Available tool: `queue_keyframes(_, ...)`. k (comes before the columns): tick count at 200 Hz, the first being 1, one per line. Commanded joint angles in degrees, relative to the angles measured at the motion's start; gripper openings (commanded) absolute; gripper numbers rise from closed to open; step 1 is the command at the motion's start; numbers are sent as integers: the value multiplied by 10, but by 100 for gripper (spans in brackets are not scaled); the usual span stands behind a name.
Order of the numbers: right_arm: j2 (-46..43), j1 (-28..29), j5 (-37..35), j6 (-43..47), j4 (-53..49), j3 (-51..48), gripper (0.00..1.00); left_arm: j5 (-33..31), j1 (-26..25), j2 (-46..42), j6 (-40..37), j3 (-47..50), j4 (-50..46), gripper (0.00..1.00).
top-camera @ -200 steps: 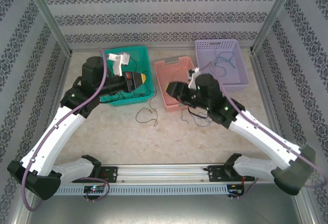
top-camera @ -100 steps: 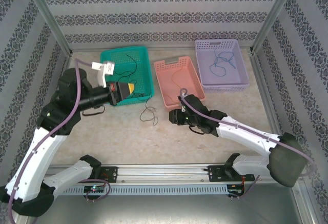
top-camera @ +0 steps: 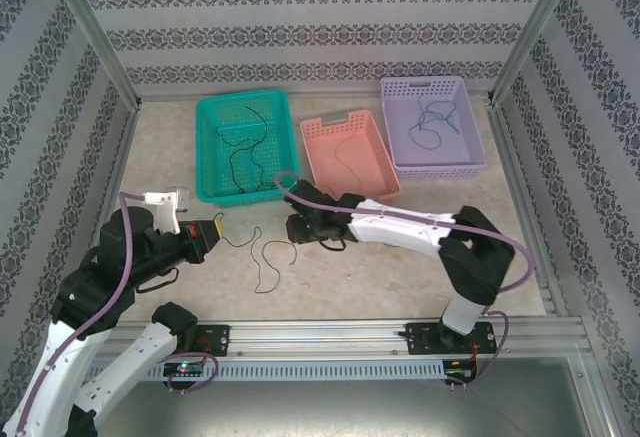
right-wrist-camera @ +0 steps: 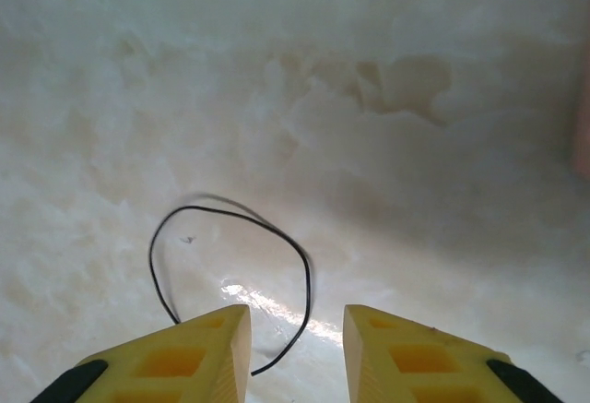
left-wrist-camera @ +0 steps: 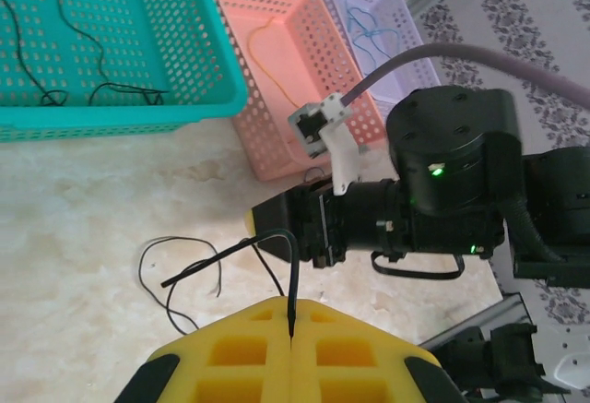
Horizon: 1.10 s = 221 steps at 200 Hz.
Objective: Untangle the cables
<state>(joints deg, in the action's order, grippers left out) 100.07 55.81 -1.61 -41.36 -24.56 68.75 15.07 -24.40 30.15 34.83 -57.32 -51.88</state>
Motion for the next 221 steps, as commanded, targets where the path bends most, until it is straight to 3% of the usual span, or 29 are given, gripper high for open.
queue_keyframes(1,38,29,-40,-45,-102,39,35,-29,-7,-11,18,9,-21,0)
queue_keyframes(86,130,57,-37,-97,-113,90,36,-27,-7,-22,30,11,-35,0)
queue_keyframes(164,148,61,19,-211,-131,121,36,-15,-7,-20,36,15,-23,0)
queue_keyframes(221,179,64,27,-244,-150,129,35,-10,-7,-19,36,13,-17,0)
